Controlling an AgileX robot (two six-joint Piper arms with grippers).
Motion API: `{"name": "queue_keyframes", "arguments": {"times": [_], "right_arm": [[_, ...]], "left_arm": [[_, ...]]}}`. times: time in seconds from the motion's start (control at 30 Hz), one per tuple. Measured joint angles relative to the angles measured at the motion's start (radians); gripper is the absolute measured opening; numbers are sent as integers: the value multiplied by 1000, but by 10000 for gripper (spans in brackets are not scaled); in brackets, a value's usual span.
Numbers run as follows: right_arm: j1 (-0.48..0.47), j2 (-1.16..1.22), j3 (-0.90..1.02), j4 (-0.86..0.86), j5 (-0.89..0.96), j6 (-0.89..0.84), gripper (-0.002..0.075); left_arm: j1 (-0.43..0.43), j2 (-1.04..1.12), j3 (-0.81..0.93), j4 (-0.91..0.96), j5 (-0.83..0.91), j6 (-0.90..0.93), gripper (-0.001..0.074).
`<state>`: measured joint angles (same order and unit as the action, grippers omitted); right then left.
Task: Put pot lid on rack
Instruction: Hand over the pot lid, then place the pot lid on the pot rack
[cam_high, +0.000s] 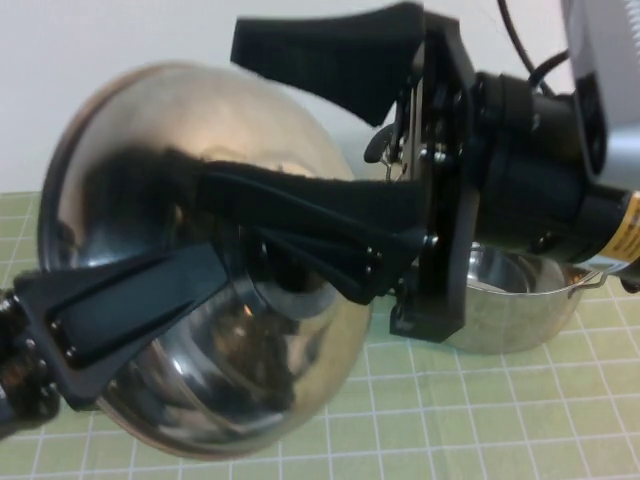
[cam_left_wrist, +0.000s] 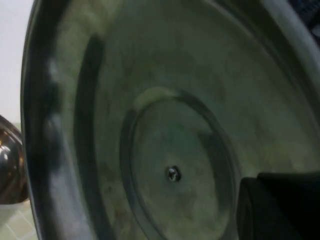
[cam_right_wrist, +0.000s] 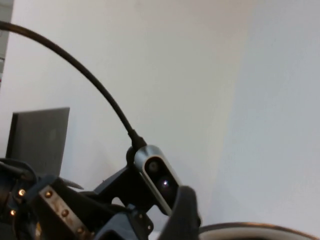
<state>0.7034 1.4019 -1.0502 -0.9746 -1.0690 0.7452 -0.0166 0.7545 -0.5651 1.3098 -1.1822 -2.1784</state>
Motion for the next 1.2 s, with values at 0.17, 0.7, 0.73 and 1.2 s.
{"name": "queue_keyframes", "arguments": {"times": [0.17,0.7,0.73,1.2], "right_arm": [[0,-29,-51,-1,-13,-2,631],[-9,-453,-41,-776,416,407,20],[-9,-477,-22,-783,427,417,15],[-9,-793,262,-795,807,432,3]], "left_arm": [[0,0,-158,184,72,-8,104],[0,172,-287,481,417,72,104],[0,197,-287,481,423,81,104],[0,381,-287,481,441,189,104]]}}
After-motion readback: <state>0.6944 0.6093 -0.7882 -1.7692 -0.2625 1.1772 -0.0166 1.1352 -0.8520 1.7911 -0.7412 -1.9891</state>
